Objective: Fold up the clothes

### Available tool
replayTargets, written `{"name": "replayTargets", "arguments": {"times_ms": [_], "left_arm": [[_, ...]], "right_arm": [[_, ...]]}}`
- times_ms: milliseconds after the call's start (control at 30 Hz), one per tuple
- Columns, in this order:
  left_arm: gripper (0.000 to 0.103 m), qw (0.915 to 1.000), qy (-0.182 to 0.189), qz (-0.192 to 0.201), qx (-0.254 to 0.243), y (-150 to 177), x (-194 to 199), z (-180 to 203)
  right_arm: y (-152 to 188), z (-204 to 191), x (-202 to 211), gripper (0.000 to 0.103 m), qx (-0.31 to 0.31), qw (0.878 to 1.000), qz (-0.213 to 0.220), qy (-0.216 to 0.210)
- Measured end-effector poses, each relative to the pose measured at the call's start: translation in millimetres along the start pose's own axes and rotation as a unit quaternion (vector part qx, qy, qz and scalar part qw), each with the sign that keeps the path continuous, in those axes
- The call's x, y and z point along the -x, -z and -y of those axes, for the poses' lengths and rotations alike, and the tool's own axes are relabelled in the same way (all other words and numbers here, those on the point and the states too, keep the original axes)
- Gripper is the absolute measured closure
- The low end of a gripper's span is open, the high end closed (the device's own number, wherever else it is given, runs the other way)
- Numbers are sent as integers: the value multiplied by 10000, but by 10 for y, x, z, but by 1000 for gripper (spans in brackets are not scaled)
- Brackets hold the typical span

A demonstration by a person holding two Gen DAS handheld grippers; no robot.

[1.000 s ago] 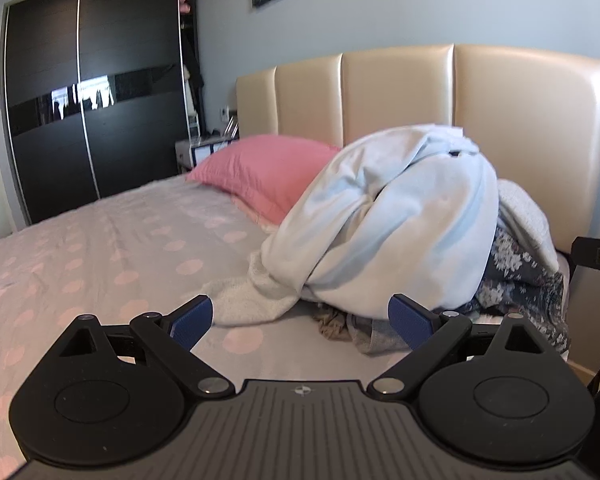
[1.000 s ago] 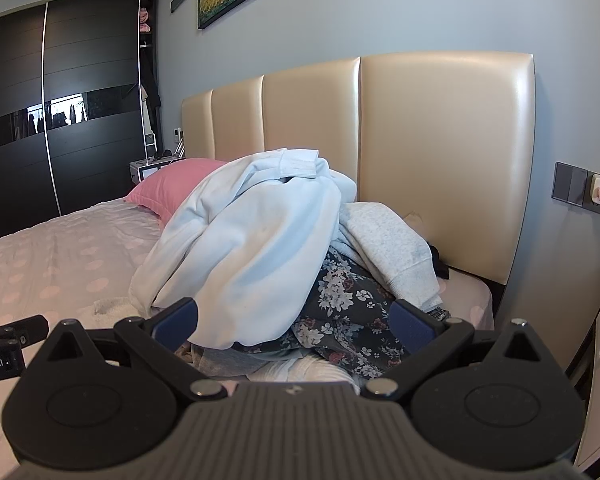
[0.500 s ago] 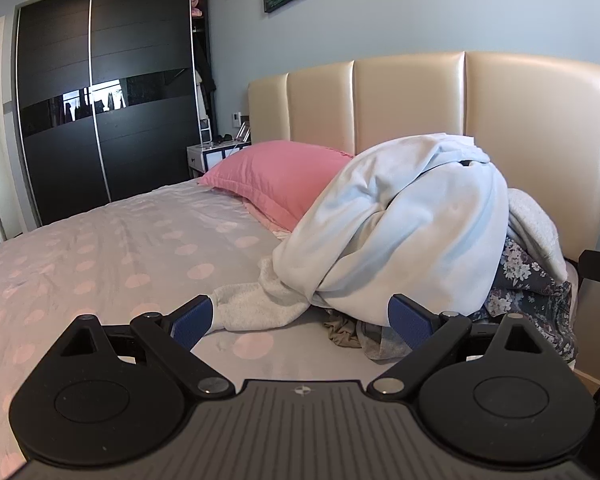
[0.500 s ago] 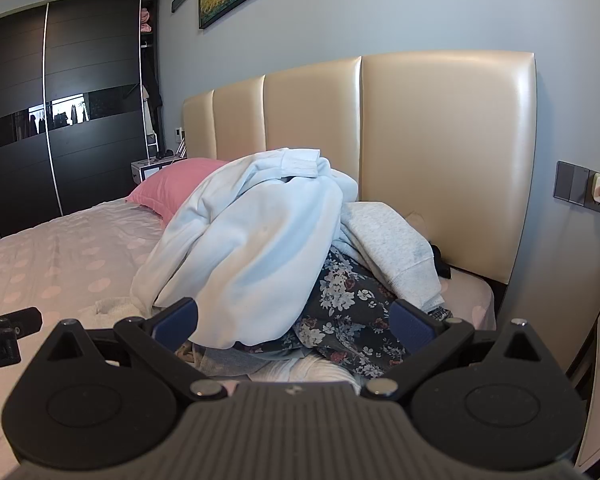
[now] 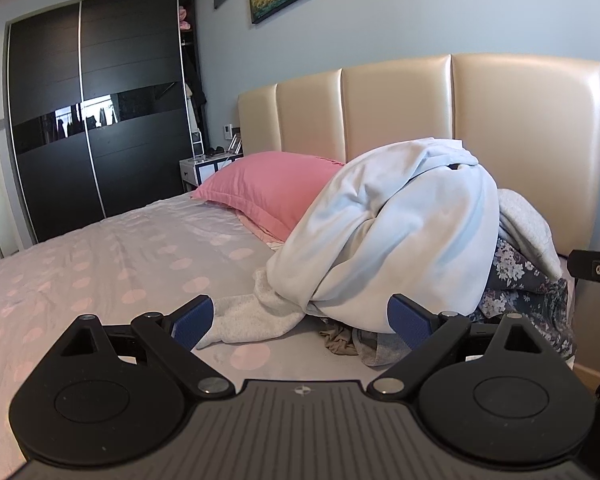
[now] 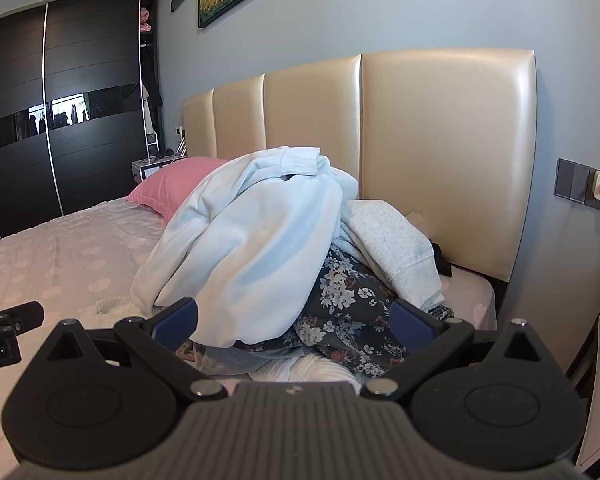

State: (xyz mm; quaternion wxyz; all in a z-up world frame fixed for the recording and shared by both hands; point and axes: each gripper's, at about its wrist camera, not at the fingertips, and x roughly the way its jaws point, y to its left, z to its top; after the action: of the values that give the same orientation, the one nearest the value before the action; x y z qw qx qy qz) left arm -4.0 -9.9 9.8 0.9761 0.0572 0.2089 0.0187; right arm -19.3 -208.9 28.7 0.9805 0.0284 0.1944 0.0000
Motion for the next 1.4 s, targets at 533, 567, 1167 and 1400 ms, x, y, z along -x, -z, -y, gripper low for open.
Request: {"name": "replayTargets", "arguments": {"times_ms": [533,567,1167,1400], "left_arm": [[8,9999,22,16,105,5,-3,-23],[8,9999,15,11,125,7,-6,-30],[7,9993,-267,-189,174,82,-71,-305],[7,9970,-596,-426,252,117,-225,-655]], "right_arm": [[7,-1,-2,1,22,10000,4,1],[7,-3,-3,1,22,10000,3,1],[-89,42,-115,1,-43,9995,-234,-213],[-343,-135,-536,6,402,9979,-335,-393]]}}
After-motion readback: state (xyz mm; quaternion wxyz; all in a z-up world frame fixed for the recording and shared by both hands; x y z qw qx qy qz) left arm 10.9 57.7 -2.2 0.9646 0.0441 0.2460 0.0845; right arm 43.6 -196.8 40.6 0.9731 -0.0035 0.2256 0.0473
